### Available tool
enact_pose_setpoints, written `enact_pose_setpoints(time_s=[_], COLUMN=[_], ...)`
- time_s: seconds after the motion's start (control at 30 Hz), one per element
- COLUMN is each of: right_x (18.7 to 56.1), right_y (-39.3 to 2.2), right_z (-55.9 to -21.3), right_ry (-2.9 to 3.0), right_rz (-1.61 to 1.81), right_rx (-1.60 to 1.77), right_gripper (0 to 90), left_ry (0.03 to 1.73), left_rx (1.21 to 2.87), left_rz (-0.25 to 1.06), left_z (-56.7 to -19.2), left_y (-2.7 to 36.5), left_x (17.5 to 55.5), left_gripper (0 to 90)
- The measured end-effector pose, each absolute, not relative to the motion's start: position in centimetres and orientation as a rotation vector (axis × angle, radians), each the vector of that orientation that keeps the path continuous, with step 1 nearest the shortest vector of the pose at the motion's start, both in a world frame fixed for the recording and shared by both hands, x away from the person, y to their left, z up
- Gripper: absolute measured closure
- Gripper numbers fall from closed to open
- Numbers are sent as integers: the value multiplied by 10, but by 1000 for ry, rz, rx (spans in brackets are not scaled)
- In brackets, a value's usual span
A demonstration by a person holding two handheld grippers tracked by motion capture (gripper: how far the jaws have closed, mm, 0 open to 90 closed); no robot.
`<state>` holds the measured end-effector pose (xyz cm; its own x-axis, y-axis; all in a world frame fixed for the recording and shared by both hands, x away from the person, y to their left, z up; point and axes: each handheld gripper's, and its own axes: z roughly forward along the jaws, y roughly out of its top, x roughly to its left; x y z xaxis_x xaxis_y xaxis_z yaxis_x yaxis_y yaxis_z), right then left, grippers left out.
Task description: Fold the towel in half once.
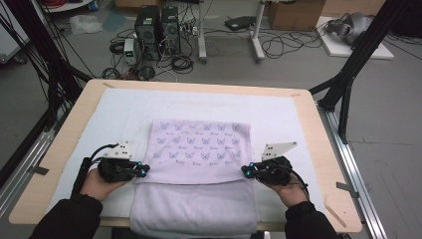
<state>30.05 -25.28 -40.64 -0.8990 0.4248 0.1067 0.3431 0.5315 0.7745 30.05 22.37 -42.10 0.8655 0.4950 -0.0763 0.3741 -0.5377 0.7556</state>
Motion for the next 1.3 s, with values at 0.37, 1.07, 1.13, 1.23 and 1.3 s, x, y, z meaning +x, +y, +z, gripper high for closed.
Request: enact_pose_setpoints(time_s=[0.37,1.07,1.13,1.23,1.3], right_x=[289,298,318,347,364], right_y=[-256,-257,-256,-255,-255], right_z=[-403,-387,-389,-391,-392], right_ry=[2644,2672,2636,2608,2583], right_rz=[1362,1353,1333,1273,1252], right_rx=[657,672,720,763,784], right_gripper=[874,700,698,698,684], left_ry=[605,672,697,752,795], left_rx=[2149,2129,2130,2102,2076], left_rz=[215,274,308,360,377], left_z=[-404,-398,-399,-403,-407], left_y=[234,232,228,223,222], left_x=[283,301,318,347,364], left_gripper=[868,680,672,667,675])
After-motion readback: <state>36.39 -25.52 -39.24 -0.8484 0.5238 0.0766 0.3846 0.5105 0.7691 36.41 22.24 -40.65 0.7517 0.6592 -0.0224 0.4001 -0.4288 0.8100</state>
